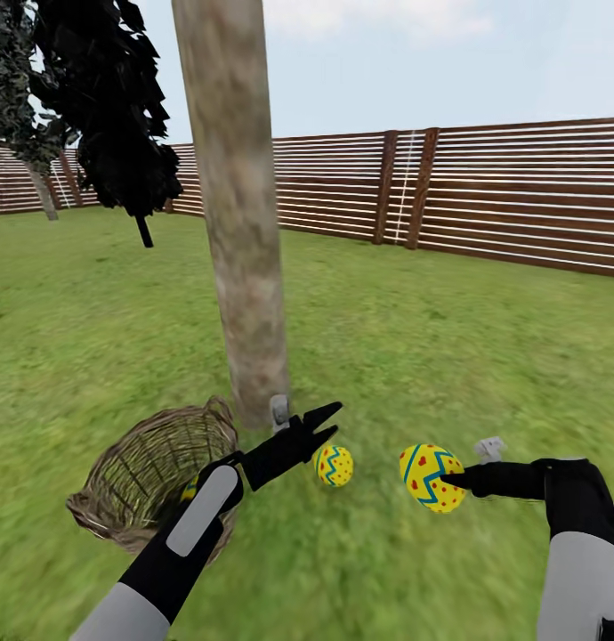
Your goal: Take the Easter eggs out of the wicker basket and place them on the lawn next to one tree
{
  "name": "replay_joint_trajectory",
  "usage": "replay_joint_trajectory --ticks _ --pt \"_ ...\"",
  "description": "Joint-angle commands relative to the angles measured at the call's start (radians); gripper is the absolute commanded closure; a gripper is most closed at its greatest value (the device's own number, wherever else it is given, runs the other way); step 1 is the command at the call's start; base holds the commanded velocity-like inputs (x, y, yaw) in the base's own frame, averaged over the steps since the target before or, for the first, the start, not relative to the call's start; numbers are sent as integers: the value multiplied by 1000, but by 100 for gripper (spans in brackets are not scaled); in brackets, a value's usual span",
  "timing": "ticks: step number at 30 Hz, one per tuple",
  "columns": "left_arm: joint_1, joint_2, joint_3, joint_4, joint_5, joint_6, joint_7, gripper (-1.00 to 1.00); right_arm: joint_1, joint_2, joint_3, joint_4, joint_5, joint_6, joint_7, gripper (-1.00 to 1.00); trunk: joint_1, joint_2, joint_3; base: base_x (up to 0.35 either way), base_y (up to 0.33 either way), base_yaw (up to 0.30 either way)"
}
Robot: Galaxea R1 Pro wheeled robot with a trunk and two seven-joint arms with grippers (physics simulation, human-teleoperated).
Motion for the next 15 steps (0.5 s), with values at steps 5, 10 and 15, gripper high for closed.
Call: replay_joint_trajectory --ticks 5,10,15 --pt "-1 0 0 0 7 7 0 -100 0 3 -1 16 3 7 -5 100 0 0 -1 104 -321 288" --pt "-1 0 0 0 7 7 0 -100 0 3 -1 52 3 -30 -76 100 0 0 -1 104 -321 272" --pt "-1 0 -1 1 7 7 0 -100 0 4 -1 54 3 -33 -140 100 0 0 -1 104 -321 261"
